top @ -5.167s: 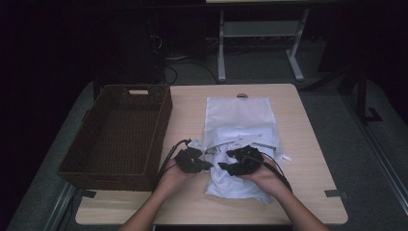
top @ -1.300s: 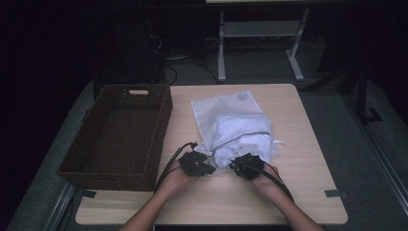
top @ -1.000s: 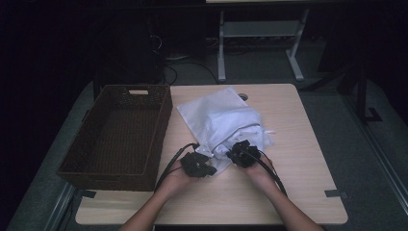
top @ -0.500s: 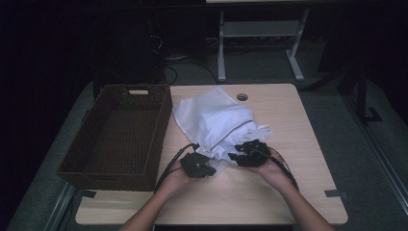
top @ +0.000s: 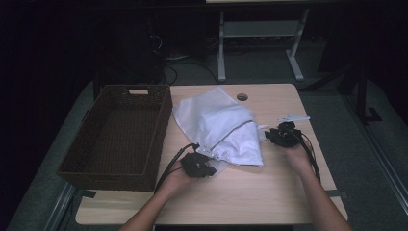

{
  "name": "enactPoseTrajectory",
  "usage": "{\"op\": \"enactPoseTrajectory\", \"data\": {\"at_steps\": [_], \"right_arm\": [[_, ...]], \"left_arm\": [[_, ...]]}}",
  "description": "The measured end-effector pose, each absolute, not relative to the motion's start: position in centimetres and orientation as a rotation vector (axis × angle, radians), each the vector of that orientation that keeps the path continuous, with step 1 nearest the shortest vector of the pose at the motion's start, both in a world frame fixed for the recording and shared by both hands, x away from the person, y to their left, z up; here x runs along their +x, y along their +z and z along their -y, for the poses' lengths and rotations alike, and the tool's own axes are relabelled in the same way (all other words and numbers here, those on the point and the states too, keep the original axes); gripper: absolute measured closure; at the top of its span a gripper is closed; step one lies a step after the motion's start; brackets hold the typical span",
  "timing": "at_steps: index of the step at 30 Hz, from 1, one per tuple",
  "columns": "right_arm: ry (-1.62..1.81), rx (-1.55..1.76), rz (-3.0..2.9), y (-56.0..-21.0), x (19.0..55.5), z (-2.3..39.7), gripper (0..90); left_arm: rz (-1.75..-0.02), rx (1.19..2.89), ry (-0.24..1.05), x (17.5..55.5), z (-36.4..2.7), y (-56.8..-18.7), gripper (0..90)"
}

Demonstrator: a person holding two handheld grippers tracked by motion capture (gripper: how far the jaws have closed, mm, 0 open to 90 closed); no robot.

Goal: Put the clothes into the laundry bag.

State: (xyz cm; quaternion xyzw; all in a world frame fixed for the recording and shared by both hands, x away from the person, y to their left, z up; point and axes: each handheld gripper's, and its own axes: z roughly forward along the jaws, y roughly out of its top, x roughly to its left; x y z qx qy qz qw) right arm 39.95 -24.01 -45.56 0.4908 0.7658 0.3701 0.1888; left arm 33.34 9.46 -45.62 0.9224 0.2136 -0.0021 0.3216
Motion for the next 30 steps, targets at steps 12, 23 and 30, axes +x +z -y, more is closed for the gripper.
{"op": "enactPoseTrajectory", "data": {"at_steps": [12,23,30], "right_arm": [[0.945,1.334,-2.23,-45.7,38.8,24.0,88.0],[0.872,1.236,-2.346,-44.4,32.9,25.5,87.7],[0.932,1.206,-2.375,-43.9,29.9,26.4,81.8]], "left_arm": [[-0.559,2.423,-0.001,33.3,-9.6,-45.5,88.9],[-0.558,2.425,-0.004,33.2,-9.7,-45.4,88.9],[-0.552,2.424,-0.001,33.0,-9.4,-45.4,88.8]]}}
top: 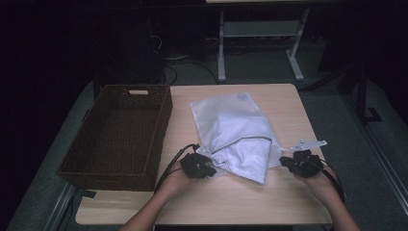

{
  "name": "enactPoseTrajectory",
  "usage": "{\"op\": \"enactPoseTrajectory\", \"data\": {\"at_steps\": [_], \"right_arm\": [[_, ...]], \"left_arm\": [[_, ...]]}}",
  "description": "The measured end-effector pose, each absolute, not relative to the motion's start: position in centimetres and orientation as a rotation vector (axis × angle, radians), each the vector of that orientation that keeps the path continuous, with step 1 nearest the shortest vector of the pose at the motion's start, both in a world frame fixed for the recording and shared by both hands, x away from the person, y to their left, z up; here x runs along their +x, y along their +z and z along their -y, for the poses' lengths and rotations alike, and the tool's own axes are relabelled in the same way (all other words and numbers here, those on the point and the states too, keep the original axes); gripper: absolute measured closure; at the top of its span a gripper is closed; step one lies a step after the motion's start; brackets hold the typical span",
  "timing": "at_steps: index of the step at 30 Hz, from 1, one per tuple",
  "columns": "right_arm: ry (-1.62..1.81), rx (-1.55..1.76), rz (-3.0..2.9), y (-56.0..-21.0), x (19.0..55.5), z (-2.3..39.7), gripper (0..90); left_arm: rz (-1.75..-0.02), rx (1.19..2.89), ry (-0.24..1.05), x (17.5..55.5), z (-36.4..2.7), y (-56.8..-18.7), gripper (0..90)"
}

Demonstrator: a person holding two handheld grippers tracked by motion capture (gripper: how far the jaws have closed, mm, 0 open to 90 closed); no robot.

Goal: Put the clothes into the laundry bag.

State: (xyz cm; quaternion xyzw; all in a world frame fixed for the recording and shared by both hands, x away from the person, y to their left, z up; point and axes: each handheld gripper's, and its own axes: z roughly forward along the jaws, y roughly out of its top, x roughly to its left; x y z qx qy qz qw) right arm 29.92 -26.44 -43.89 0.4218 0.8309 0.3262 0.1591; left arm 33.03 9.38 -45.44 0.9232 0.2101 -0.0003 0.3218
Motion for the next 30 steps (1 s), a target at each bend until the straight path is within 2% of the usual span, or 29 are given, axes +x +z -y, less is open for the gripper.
{"op": "enactPoseTrajectory", "data": {"at_steps": [6,11,14,16,19,20,24,30], "right_arm": [[1.184,1.03,-2.438,-41.3,28.4,23.6,67.6],[1.136,0.915,-2.54,-42.2,28.0,20.2,56.1],[1.052,0.892,-2.567,-43.5,28.4,18.7,53.5],[1.0,0.883,-2.569,-44.3,28.8,17.8,54.2],[0.934,0.898,-2.552,-45.3,29.4,16.7,71.0],[0.886,0.901,-2.556,-46.0,29.6,16.1,81.8],[0.924,0.889,-2.548,-45.6,29.5,15.7,86.2],[1.071,0.848,-2.491,-43.3,30.0,13.7,86.1]], "left_arm": [[-0.552,2.426,0.008,33.0,-9.4,-45.4,88.7],[-0.542,2.433,0.008,33.0,-9.3,-45.4,88.6],[-0.542,2.434,0.009,32.9,-9.3,-45.4,88.6],[-0.543,2.434,0.008,32.9,-9.2,-45.4,88.6],[-0.533,2.44,0.01,32.9,-9.2,-45.4,88.6],[-0.53,2.441,0.01,32.9,-9.1,-45.4,88.6],[-0.527,2.442,0.013,32.8,-8.9,-45.5,88.6],[-0.516,2.435,0.011,32.8,-8.8,-45.6,88.6]]}}
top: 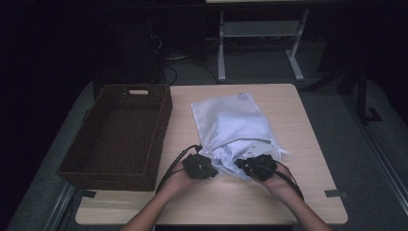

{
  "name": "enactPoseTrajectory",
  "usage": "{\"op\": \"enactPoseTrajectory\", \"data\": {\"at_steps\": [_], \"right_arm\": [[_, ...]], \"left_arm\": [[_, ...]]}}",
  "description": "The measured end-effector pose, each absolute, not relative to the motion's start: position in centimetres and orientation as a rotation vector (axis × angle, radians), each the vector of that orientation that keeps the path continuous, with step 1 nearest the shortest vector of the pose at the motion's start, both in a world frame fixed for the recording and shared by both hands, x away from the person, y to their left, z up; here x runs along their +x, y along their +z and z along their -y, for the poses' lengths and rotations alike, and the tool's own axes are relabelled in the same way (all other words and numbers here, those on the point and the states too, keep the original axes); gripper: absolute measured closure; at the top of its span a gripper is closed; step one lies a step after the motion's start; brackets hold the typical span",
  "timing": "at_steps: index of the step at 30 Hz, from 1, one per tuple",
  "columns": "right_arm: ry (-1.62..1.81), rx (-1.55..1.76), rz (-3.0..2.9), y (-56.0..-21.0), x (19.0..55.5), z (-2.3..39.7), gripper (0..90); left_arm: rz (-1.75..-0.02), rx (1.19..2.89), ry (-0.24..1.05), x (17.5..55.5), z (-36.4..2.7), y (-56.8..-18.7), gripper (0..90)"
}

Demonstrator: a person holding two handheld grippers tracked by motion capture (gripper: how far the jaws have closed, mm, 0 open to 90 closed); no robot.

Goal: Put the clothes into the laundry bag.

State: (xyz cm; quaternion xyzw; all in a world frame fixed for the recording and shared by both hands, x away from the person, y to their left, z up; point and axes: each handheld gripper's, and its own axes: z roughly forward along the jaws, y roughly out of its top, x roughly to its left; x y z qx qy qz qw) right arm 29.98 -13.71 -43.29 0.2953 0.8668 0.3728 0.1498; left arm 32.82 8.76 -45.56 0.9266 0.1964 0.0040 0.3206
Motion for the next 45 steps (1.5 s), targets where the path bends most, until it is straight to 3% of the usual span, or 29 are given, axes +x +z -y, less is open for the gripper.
{"op": "enactPoseTrajectory", "data": {"at_steps": [8,25,35,41,45], "right_arm": [[1.004,0.907,-2.462,-43.9,34.3,9.9,86.9],[1.005,1.129,-2.337,-46.0,39.2,11.1,86.1],[1.104,1.006,-2.442,-43.7,36.2,14.0,56.3],[1.151,0.983,-2.402,-42.0,34.5,17.6,48.9],[1.139,1.082,-2.292,-41.9,35.6,21.1,48.3]], "left_arm": [[-0.485,2.447,-0.021,32.8,-8.8,-45.6,89.6],[-0.503,2.449,-0.031,33.0,-9.1,-45.6,89.5],[-0.517,2.441,-0.025,33.1,-9.3,-45.6,88.9],[-0.519,2.438,-0.023,33.2,-9.4,-45.6,88.8],[-0.518,2.44,-0.022,33.1,-9.4,-45.6,88.8]]}}
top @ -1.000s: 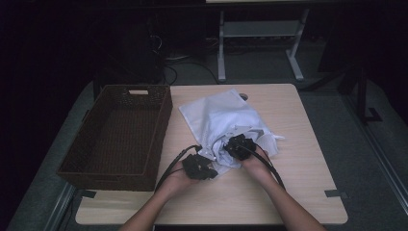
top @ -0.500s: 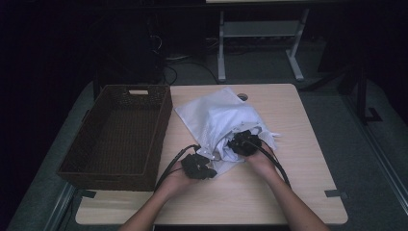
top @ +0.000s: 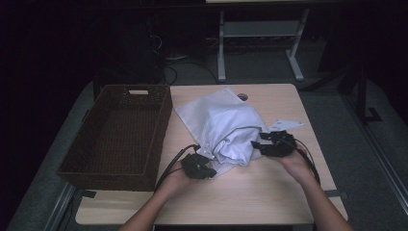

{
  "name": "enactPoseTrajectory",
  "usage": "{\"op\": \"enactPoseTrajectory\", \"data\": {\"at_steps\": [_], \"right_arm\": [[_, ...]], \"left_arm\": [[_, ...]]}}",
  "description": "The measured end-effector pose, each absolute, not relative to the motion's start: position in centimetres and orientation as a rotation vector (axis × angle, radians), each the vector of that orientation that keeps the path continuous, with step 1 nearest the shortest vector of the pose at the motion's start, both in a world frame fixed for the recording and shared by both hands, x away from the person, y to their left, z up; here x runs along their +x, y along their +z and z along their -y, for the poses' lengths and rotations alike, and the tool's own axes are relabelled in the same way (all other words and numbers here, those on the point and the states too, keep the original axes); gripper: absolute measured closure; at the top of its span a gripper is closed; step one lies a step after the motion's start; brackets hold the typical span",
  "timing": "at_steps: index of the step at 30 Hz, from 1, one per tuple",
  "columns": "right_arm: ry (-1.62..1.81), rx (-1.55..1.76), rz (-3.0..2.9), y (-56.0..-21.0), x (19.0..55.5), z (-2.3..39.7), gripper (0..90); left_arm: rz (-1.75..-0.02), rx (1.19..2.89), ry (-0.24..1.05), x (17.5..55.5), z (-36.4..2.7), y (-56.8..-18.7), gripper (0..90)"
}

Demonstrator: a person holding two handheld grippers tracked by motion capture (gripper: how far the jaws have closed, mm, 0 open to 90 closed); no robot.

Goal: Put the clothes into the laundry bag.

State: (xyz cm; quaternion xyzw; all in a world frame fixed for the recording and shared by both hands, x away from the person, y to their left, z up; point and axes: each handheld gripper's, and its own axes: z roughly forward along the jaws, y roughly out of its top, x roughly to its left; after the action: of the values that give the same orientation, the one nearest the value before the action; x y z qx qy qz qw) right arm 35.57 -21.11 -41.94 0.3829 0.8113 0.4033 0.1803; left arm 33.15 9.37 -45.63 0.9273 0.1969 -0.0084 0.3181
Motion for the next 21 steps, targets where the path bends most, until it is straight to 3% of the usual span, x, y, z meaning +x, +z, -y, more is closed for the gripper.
{"op": "enactPoseTrajectory", "data": {"at_steps": [6,12,16,21], "right_arm": [[1.0,1.262,-2.212,-44.3,38.1,25.2,49.1],[1.056,1.309,-2.245,-46.5,39.6,25.2,49.8],[1.033,1.33,-2.253,-47.2,39.9,24.9,58.1],[1.039,1.32,-2.288,-47.5,39.9,24.8,79.8]], "left_arm": [[-0.522,2.439,-0.027,33.1,-9.4,-45.6,88.8],[-0.536,2.427,-0.029,33.2,-9.5,-45.6,88.8],[-0.554,2.406,-0.034,33.4,-9.8,-45.4,88.8],[-0.565,2.402,-0.022,33.3,-9.8,-45.3,88.8]]}}
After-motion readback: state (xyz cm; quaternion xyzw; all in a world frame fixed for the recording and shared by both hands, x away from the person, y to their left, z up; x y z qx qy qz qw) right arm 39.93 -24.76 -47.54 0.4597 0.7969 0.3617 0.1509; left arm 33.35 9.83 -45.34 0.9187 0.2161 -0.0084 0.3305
